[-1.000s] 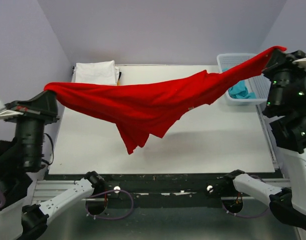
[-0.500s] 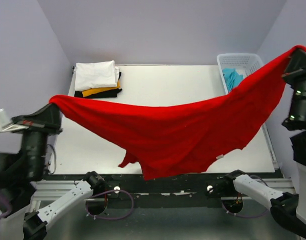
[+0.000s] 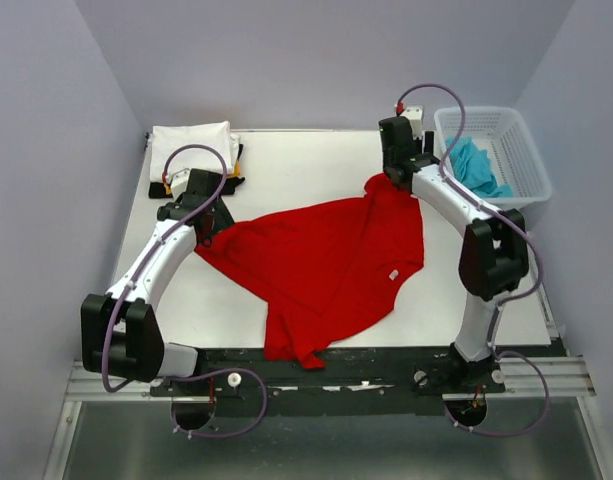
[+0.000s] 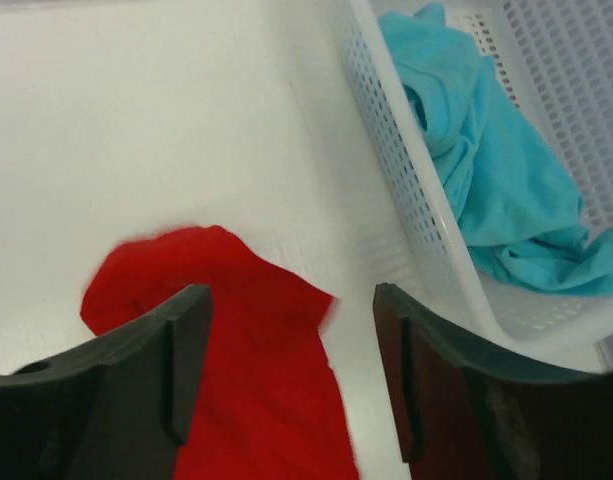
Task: Fold and stack the t-shirts
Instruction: Flatten out the tshirt
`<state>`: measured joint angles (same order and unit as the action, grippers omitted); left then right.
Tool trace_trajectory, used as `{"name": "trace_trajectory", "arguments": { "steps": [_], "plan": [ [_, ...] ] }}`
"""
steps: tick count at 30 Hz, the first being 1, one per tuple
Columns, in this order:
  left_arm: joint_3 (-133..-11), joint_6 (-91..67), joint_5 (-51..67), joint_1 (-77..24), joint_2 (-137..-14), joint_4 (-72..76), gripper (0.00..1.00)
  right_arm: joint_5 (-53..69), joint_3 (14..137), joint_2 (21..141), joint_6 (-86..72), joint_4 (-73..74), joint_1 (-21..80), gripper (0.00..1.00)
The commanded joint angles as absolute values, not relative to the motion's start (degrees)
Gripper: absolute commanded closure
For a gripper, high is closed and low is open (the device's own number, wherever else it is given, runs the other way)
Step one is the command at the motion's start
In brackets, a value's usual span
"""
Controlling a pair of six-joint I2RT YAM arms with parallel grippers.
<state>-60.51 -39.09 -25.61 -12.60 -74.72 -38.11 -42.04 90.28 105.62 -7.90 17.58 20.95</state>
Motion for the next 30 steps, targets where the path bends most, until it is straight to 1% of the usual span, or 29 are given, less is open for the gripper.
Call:
{"name": "trace_trajectory", "arguments": {
  "steps": [1, 4, 8, 11, 13, 15, 19, 23, 27, 28, 30],
  "plan": [
    [-63.61, -40.90, -17.15, -10.28, -75.27, -39.02, 0.01, -40.79, 98.54, 110.19, -10.29, 17.82, 20.10, 0.01],
    [-62.95, -39.85, -13.78, -10.28, -72.60, -37.37, 0.01, -37.25, 98.84, 109.32, -13.34, 20.24, 20.12, 0.00],
    [-59.50, -38.70, -6.23, -11.41, -68.62, -33.69, 0.01, -28.99, 92.64, 103.33, -20.43, 24.50, 20.19, 0.00],
    [-56.33, -36.31, 1.21, -15.27, -66.53, -29.21, 0.01, -18.38, 81.98, 97.53, -27.86, 25.56, 20.40, 0.00],
    [-53.89, -34.51, 4.95, -19.49, -65.62, -26.29, 0.01, -11.43, 72.29, 92.88, -31.53, 22.67, 21.48, 0.00],
    [-51.77, -33.11, 6.00, -25.31, -65.11, -23.61, 0.01, -4.71, 63.16, 88.80, -33.30, 18.73, 23.37, 0.00],
    [-50.72, -29.60, 6.36, -37.64, -67.25, -21.82, 0.01, 2.35, 47.45, 82.61, -39.35, 11.90, 26.02, 0.00],
    [-51.45, -29.74, 5.35, -46.96, -72.99, -20.78, 0.01, 5.31, 39.87, 79.81, -41.44, 7.01, 26.19, 0.00],
    [-55.17, -31.45, 1.06, -53.72, -82.13, -24.25, 0.02, 0.40, 38.00, 80.20, -43.17, 8.47, 26.19, 0.00],
    [-56.25, -32.03, 0.51, -55.00, -84.79, -25.06, 0.03, -1.02, 37.86, 80.52, -43.68, 9.25, 26.19, 0.00],
    [-58.07, -32.67, -1.38, -56.72, -88.86, -27.23, 0.10, -2.52, 37.22, 81.30, -44.03, 9.85, 26.19, 0.00]
  ]
}}
